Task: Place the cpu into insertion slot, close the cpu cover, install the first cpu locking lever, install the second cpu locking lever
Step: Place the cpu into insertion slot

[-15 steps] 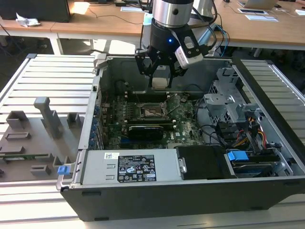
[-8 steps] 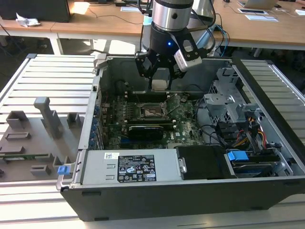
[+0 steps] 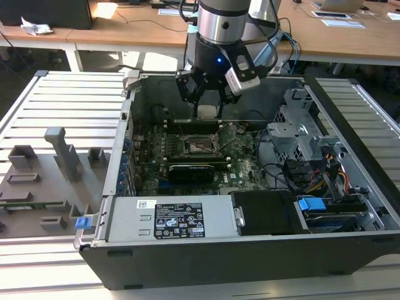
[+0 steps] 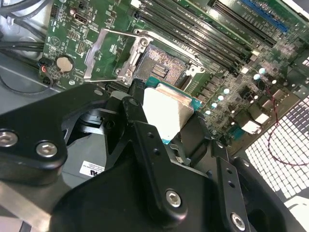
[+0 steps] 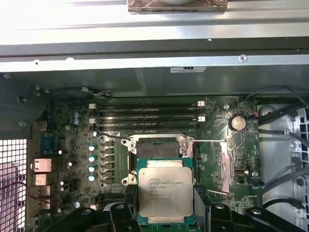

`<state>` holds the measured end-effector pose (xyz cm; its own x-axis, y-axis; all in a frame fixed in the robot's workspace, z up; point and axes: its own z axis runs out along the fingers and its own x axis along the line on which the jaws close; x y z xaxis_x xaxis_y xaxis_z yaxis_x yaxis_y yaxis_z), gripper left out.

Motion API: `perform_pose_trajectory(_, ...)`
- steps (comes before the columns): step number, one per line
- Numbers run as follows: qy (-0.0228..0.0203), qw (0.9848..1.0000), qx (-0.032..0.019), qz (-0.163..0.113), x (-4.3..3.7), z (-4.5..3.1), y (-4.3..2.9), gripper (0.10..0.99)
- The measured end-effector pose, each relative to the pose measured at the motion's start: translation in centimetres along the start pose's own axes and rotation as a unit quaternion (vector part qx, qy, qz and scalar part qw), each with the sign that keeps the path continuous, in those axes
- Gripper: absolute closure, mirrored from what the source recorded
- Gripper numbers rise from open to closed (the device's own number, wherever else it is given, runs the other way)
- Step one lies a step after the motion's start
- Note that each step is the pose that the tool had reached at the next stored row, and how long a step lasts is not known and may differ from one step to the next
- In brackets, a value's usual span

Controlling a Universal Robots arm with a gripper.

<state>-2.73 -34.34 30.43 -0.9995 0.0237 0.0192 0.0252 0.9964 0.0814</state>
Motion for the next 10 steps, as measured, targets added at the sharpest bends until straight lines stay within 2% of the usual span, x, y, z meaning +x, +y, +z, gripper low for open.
perform_pose_trajectory(5,0.0001,1.0000,0.0083,-0.004,0.00,0.38,0.20,0.541)
perform_pose_trajectory(10,0.0003,0.9999,0.0103,-0.008,-0.14,0.72,0.42,0.541)
